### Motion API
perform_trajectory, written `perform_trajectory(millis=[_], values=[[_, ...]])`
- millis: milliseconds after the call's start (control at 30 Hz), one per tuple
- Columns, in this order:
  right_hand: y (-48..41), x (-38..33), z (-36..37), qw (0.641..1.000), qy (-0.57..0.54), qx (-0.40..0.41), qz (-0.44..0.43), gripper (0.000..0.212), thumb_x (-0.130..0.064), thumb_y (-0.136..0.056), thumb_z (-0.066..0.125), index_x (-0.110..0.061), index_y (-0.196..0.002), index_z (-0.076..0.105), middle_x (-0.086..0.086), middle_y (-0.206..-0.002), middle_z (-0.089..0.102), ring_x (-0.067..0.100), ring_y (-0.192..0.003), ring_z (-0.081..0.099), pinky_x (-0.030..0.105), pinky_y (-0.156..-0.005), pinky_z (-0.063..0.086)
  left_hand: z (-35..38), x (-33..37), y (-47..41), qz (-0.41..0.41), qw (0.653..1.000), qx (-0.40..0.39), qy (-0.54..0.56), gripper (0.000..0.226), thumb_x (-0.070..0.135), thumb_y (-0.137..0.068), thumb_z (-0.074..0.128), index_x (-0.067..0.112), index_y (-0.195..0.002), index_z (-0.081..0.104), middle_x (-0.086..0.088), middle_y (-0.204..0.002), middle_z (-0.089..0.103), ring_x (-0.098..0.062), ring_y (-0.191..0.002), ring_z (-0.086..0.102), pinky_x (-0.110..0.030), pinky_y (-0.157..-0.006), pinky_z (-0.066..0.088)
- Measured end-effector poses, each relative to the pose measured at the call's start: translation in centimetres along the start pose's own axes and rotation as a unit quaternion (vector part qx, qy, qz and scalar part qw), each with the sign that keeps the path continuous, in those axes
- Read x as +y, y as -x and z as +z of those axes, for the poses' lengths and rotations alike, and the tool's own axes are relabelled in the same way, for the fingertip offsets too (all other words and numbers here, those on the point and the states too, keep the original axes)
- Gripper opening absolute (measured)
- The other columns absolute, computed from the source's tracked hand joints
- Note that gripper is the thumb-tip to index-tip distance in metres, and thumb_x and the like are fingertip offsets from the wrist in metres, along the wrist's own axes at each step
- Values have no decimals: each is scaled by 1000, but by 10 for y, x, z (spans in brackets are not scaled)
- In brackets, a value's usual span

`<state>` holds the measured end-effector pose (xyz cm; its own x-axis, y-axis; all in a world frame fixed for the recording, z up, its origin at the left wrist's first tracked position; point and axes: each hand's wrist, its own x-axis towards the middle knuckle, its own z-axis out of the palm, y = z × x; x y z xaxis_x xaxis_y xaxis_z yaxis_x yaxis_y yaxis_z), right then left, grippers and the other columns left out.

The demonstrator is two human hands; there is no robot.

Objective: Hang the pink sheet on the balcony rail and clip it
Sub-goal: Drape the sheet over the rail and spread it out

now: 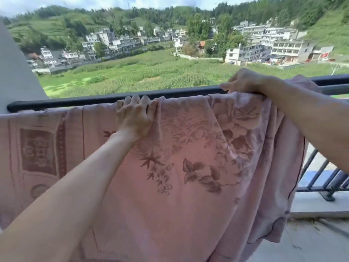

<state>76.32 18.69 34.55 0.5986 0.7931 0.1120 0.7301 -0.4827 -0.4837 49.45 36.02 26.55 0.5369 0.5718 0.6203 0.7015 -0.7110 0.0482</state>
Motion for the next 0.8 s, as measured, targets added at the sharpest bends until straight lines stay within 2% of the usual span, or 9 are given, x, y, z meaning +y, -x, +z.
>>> perform_trajectory(millis=[67, 133, 200, 267, 367, 433, 600, 700, 800], values=[[18, -11, 6, 994, -8, -9, -105, 55, -59, -92, 49, -7, -94, 67, 9, -92, 67, 24, -81, 62, 38, -74, 50, 0, -2, 2, 1, 1000, 7, -3, 53, 52, -101, 24, 13, -101, 60, -18, -107, 62, -36, -105, 54, -47, -93, 33], [39, -18, 19, 977, 52, -19, -206, 50, -59, -91, 51, -14, -101, 70, 0, -93, 70, 15, -81, 63, 34, -73, 50, 0, -4, 3, 1, 1000, 9, -4, 52, 51, -101, 25, 12, -101, 60, -18, -108, 61, -37, -105, 54, -47, -93, 33], [51, -16, 32, 956, 111, 32, -270, 32, -41, -92, 62, -22, -117, 70, -6, -106, 73, 13, -90, 68, 28, -76, 50, 1, -2, 3, 1, 1000, 13, -3, 51, 50, -101, 26, 12, -102, 60, -19, -108, 61, -37, -106, 53, -47, -93, 33], [49, -8, 39, 947, 68, 121, -289, 23, -18, -89, 67, -19, -111, 74, -2, -104, 75, 15, -91, 70, 27, -79, 53, 0, -2, 4, 2, 1000, 11, -2, 54, 52, -100, 24, 12, -103, 60, -19, -109, 61, -37, -105, 53, -47, -93, 32], [30, -12, 32, 951, 73, 195, -229, 17, -15, -91, 62, -13, -100, 76, 8, -93, 76, 25, -83, 70, 28, -73, 50, -2, -8, 6, 4, 1000, 3, 10, 56, 54, -99, 22, 14, -105, 60, -16, -111, 60, -35, -107, 52, -46, -94, 30], [3, -11, 15, 959, 103, 234, -122, 20, -23, -93, 57, -11, -90, 72, 13, -86, 71, 30, -79, 65, 31, -68, 45, -4, -14, 8, 12, 1000, 2, 22, 55, 53, -98, 19, 15, -108, 58, -15, -111, 61, -34, -106, 52, -45, -93, 30], [-44, -19, 2, 958, 103, 264, 31, 23, -22, -83, 46, -11, -70, 61, 16, -75, 61, 29, -71, 56, 36, -70, 50, -5, -20, 10, 25, 999, -1, 38, 44, 45, -102, 30, 11, -118, 52, -16, -113, 61, -34, -104, 53, -44, -92, 32], [-24, -47, 28, 984, 67, 164, 21, 15, -15, -92, 59, -8, -95, 72, 6, -94, 67, 26, -80, 59, 30, -71, 47, -4, -24, 13, 30, 999, -1, 11, 49, 49, -100, 23, 15, -110, 56, -16, -107, 60, -34, -101, 53, -45, -93, 31], [5, -51, 38, 1000, 14, 13, -21, 30, -33, -92, 64, -13, -114, 69, 2, -109, 60, 22, -100, 56, 30, -83, 43, -6, -29, 16, 29, 1000, -5, 1, 48, 49, -101, 22, 16, -107, 57, -14, -106, 60, -34, -102, 53, -46, -95, 31]])
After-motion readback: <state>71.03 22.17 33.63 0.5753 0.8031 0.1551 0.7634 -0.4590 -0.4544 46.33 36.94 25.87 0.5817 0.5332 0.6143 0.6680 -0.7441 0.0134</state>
